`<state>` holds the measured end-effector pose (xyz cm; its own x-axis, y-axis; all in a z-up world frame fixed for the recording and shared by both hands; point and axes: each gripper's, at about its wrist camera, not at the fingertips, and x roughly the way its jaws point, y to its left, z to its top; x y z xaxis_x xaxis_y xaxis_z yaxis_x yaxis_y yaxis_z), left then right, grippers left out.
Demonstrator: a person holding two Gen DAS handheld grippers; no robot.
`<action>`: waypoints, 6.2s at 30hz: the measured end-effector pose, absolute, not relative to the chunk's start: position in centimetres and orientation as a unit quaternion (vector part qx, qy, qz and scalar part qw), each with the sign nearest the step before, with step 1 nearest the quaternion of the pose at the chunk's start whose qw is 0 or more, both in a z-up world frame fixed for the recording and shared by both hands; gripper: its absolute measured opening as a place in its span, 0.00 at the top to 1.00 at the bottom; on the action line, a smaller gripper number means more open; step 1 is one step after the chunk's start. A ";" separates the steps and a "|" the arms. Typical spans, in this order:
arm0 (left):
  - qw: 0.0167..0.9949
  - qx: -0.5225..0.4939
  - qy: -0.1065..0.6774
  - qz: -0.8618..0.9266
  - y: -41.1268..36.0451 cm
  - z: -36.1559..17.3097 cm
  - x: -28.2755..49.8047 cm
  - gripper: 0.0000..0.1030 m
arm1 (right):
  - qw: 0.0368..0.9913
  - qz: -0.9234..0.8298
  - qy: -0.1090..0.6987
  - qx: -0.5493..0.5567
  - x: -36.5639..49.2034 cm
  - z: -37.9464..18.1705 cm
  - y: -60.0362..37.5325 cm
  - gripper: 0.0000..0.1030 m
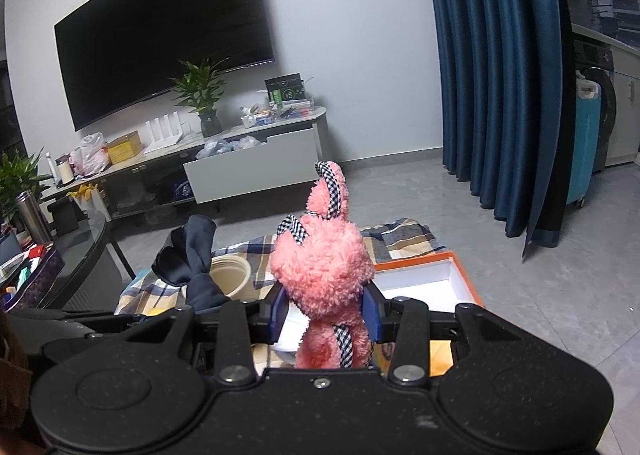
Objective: Organize soft objects
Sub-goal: 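Lift the navy cloth and pink bunny and carry both over the white box, then open both tools dropping the navy cloth and pink bunny into the box, then move both tools back over the pile of soft items, then grasp the yellow striped towel with the left tool while the right tool grasps the yellow-green sponge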
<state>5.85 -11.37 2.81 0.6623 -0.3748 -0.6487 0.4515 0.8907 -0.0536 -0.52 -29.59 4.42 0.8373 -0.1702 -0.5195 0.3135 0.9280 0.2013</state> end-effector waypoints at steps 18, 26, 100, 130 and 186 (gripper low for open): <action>0.895 0.070 0.358 -0.256 -14.2 1.8 6.3 0.67 | 0.940 -0.165 0.254 0.157 -1.2 3.8 -33.0 0.53; 0.889 0.075 0.365 -0.268 -15.1 1.4 6.5 0.67 | 0.936 -0.178 0.257 0.163 -1.3 3.2 -34.2 0.53; 0.905 0.048 0.365 -0.215 -10.4 3.0 5.8 0.28 | 0.951 -0.116 0.249 0.142 0.4 3.7 -29.0 0.34; 0.920 0.004 0.370 -0.126 -0.5 3.0 6.8 0.28 | 0.954 -0.022 0.284 0.092 4.7 3.8 -19.9 0.34; 0.904 -0.097 0.375 -0.181 9.5 -5.8 17.0 0.73 | 0.910 0.039 0.381 -0.160 17.0 -2.5 -7.7 0.26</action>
